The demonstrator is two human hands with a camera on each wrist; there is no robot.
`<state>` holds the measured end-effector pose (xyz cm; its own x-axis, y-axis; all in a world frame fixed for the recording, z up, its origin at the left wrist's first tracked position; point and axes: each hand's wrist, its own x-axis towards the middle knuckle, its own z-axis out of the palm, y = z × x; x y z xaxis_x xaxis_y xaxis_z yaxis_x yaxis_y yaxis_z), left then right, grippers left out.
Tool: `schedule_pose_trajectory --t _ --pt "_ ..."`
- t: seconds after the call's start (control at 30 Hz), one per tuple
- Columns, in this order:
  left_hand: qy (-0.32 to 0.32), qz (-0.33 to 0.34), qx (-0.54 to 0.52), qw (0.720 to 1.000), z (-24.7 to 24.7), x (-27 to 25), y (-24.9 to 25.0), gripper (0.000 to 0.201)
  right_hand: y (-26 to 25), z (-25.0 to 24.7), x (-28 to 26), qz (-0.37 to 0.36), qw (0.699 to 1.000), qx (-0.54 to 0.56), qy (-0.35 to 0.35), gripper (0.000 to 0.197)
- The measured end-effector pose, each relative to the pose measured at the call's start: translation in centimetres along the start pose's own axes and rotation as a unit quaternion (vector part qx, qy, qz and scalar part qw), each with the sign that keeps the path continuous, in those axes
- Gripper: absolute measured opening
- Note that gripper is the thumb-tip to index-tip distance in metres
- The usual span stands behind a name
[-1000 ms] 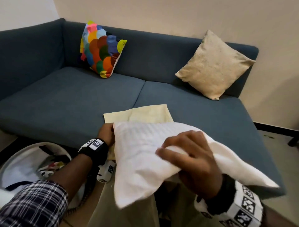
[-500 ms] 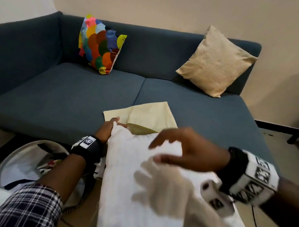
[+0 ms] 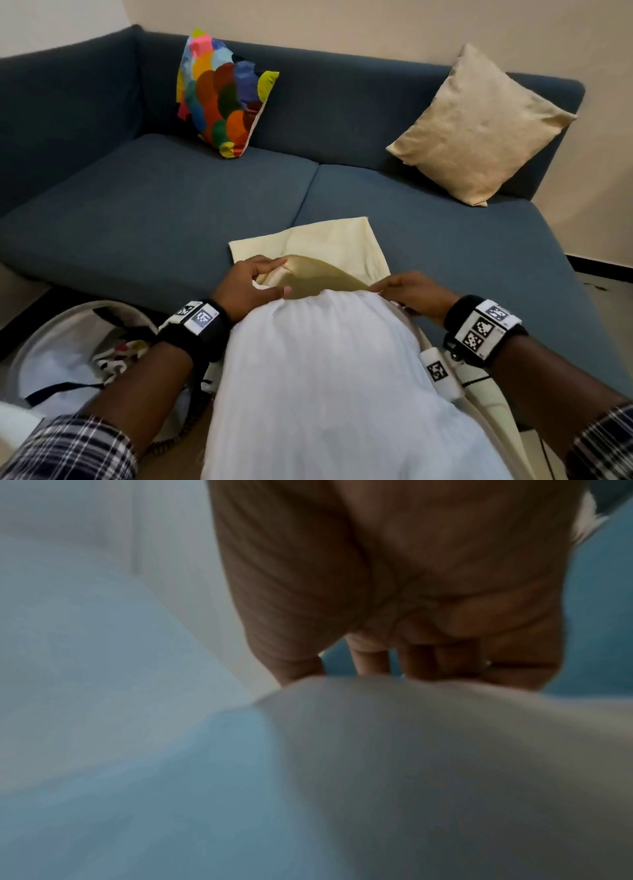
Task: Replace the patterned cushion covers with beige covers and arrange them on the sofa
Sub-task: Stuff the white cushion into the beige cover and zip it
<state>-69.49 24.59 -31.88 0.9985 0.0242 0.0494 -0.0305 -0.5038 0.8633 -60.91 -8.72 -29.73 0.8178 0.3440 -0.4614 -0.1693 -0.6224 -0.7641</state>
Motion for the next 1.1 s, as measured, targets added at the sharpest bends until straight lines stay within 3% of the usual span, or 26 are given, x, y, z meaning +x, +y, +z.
schedule_pose_trajectory --t 0.07,0.17,0.37,0.53,0.6,0.67,0.73,0.83,0.93,1.03,1.1 --pt "0.011 0.028 0.021 0.999 0.3 0.0 0.2 0.055 0.8 0.3 0.4 -0.017 0.997 0.071 -0.032 0.027" --pt "0.018 0.059 0.018 0.998 0.6 -0.1 0.7 0.050 2.8 0.7 1.4 -0.042 0.993 0.096 -0.054 0.038" --pt "0.035 0.069 -0.013 0.997 1.4 -0.2 1.0 0.032 3.8 1.1 3.2 -0.096 0.984 0.066 0.134 0.064" --pt "0.035 0.071 -0.018 0.997 1.7 -0.1 0.7 0.029 3.1 1.6 3.8 -0.093 0.977 -0.069 0.181 0.062" --pt "0.040 0.072 -0.017 0.996 1.7 -0.2 0.6 0.028 2.8 1.5 4.1 -0.058 0.974 -0.110 0.191 0.067" --pt "0.043 0.078 -0.019 0.996 1.7 -0.2 0.6 0.025 3.0 1.4 4.8 -0.018 0.970 -0.170 0.175 0.051" --pt "0.053 0.077 -0.024 0.995 1.5 -0.2 0.5 0.020 3.2 1.1 5.0 0.002 0.967 -0.213 0.142 0.010" --pt "0.066 0.059 -0.004 0.996 1.3 -0.1 -0.1 0.012 3.3 0.1 4.4 -0.001 0.969 -0.221 0.106 0.016" --pt "0.058 0.045 0.058 0.996 1.1 -0.2 -1.0 0.009 2.9 -1.3 2.6 0.011 0.970 -0.240 0.042 0.009" --pt "0.036 0.056 0.100 0.993 0.5 -0.4 -0.9 0.018 2.8 -1.6 0.8 0.082 0.985 -0.153 -0.022 0.008" --pt "0.003 0.046 0.086 0.995 0.0 -0.3 -0.1 0.018 2.8 -1.3 0.1 0.115 0.989 -0.089 -0.029 0.007"
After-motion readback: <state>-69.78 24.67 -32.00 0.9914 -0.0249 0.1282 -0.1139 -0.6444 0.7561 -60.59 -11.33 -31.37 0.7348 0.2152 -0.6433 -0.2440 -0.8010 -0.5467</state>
